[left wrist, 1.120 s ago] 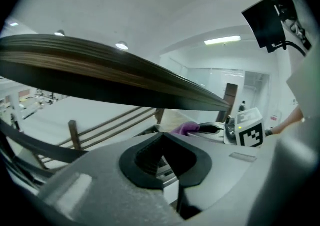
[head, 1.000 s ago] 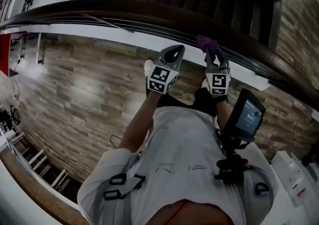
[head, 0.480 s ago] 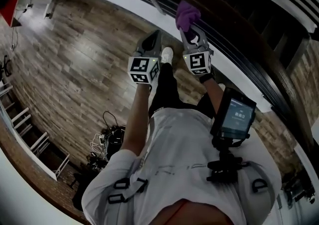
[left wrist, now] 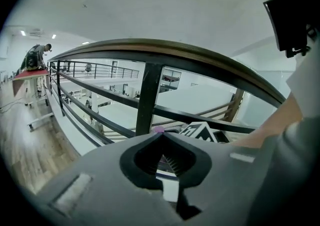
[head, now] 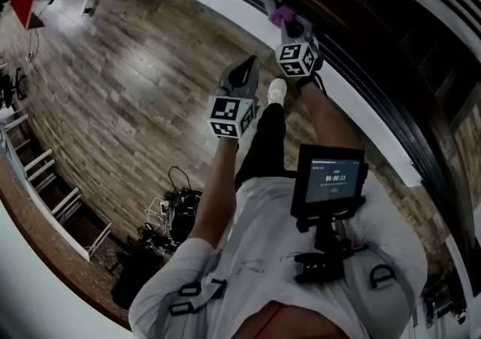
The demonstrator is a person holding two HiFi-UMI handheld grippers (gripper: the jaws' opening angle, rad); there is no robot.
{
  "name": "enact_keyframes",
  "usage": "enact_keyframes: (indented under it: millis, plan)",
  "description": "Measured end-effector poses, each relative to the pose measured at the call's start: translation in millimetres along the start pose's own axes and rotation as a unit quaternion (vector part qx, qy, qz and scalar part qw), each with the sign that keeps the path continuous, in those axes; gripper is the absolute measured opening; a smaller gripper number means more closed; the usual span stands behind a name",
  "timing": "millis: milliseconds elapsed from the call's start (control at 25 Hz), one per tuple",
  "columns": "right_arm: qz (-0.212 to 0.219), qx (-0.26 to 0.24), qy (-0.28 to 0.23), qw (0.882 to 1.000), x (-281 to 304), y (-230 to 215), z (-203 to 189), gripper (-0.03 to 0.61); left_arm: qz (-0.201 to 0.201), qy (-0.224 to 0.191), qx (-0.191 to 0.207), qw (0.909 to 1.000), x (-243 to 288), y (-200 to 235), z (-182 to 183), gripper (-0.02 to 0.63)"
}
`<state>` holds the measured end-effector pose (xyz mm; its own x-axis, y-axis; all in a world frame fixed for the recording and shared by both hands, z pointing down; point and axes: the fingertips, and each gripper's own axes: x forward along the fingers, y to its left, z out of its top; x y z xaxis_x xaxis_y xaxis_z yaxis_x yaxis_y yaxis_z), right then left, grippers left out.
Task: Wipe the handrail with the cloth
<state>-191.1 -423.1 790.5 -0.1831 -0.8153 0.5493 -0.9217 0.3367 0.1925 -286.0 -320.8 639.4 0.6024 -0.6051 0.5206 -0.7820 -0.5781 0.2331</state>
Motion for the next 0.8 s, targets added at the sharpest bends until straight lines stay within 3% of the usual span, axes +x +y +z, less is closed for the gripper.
enact_keyframes:
  millis: [200, 440, 800]
  plan:
    - [-0.005, -0.012, 0.077, 0.997, 19, -11, -33, 0.051, -0.013, 0.017, 0.012, 0.9997, 6, -19, 2, 0.002]
    - [-0.012, 0.002, 0.119, 0.993, 4, -12, -56, 0.052, -0.044, 0.025, 0.018, 0.9985, 15, -17, 2, 0.002]
    - [-0.058, 0.071, 0.142, 0.986, -97, -65, -135, 0.054, -0.122, 0.038, 0.052, 0.9905, 38, -142, -15, 0.002]
